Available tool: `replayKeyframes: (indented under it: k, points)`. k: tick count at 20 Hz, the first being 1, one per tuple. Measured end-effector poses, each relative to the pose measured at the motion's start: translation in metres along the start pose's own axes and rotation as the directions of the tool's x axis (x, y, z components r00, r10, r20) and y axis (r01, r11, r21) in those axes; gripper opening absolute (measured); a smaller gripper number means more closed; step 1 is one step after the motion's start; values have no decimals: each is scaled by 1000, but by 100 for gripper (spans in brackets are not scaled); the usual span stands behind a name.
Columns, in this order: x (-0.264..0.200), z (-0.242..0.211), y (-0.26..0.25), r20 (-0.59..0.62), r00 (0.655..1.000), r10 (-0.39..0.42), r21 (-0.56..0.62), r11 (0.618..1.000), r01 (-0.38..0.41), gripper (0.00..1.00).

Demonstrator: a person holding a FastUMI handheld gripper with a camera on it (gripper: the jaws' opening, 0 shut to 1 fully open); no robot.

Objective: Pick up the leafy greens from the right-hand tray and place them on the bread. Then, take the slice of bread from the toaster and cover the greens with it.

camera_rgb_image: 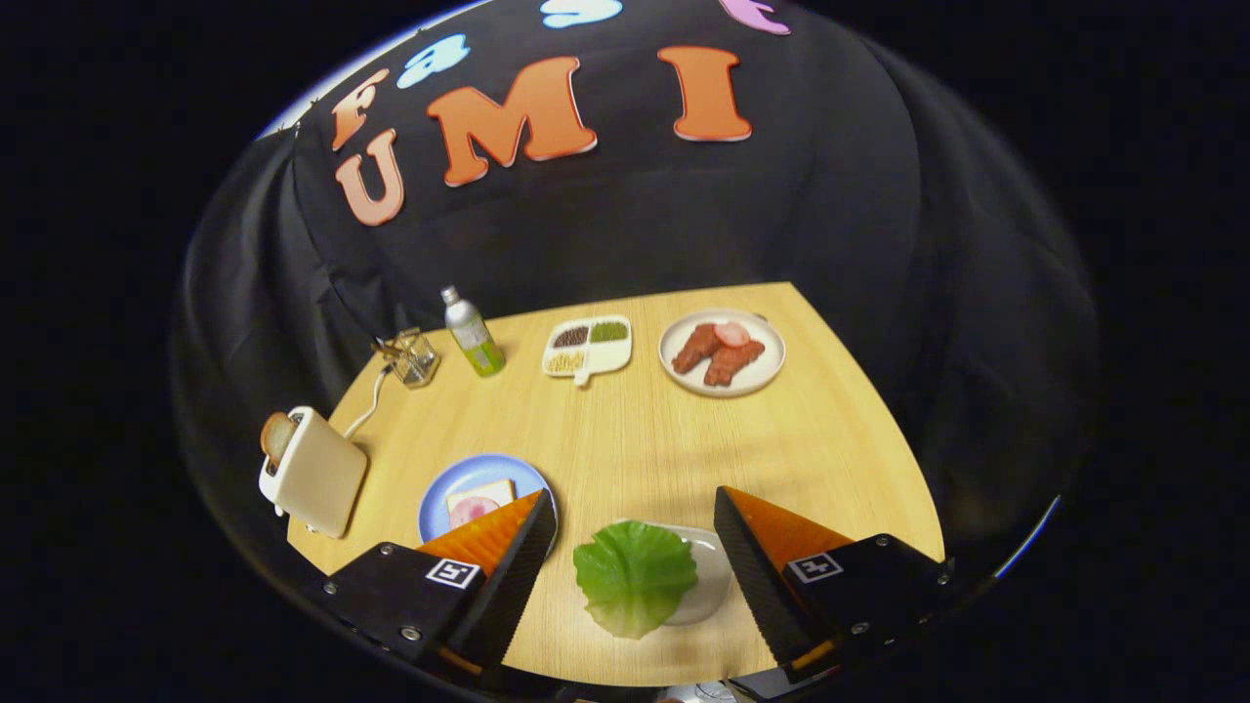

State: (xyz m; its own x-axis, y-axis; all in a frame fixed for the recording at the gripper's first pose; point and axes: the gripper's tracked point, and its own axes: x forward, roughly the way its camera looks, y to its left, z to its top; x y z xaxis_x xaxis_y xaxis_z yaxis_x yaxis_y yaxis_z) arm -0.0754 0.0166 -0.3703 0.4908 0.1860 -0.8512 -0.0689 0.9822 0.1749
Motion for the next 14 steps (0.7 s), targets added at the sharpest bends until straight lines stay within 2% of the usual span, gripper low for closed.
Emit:
replayKeyframes:
  k: [5,10,14]
  points:
    - [31,-47,-4,-181,983,0,-56,998,-10,97]
    - [63,-100,-10,-349,937,-21,-111,994,-19,96]
    - [81,-122,-17,-418,906,-67,-134,991,11,95]
